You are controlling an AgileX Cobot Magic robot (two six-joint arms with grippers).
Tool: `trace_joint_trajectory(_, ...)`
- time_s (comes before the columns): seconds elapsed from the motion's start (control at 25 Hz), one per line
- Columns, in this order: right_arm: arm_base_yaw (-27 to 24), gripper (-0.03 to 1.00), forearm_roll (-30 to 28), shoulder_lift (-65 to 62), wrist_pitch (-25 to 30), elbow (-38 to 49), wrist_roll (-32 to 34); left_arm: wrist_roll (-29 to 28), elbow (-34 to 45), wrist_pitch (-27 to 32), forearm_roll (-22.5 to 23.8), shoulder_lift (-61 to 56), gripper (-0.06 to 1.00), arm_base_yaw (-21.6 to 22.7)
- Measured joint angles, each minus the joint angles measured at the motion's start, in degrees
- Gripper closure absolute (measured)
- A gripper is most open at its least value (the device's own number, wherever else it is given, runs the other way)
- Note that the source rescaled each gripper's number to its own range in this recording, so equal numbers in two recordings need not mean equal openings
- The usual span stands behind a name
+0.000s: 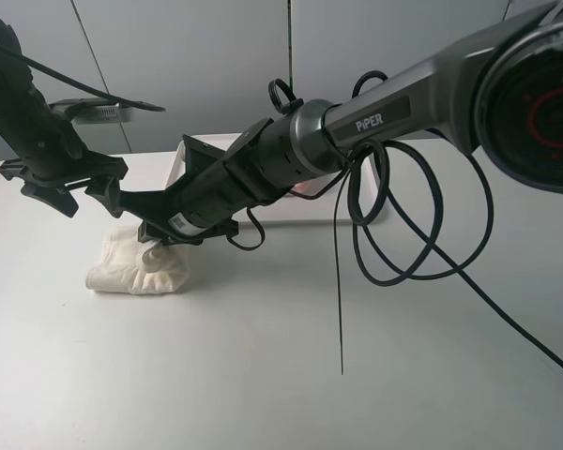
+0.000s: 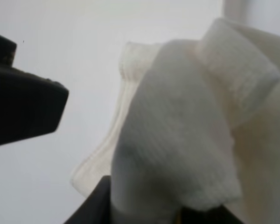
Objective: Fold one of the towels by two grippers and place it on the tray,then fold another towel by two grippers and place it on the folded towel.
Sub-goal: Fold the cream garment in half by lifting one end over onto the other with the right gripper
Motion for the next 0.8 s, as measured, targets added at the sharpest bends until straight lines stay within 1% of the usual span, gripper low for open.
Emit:
trace_joint_trajectory(0.2,0.79,0.54,3.55,0.05,-2.34,0.0,-0.75,0.49,-6.74,4.82,-1.1,0.0,0.08,0.0)
trace_joint_trajectory(0.24,1.26,0.49,5.03,0.05,-2.6,0.0,-2.18,0.79,-8.11,5.33,-1.51,0.0,0.08,0.0)
trace_joint_trajectory(0.36,3.21,0.33,12.4,0.05,-3.13,0.0,-7.58,1.61,-11.12,7.03,-2.49,-0.12,0.08,0.0)
trace_joint_trajectory(0.44,4.36,0.27,17.33,0.05,-3.49,-0.11,-11.26,2.03,-12.47,8.03,-3.1,-0.21,0.08,0.0)
trace_joint_trajectory(0.52,4.85,0.25,20.75,0.14,-4.67,-0.97,-14.11,2.33,-13.17,8.9,-3.82,-0.21,0.08,0.0)
trace_joint_trajectory(0.6,4.97,0.25,22.2,0.14,-6.08,-2.1,-16.07,2.84,-13.54,9.62,-4.45,-0.21,0.08,0.0)
trace_joint_trajectory(0.8,4.97,0.25,22.7,0.28,-6.61,-2.91,-17.5,3.43,-13.65,11.1,-4.95,-0.21,0.08,0.0)
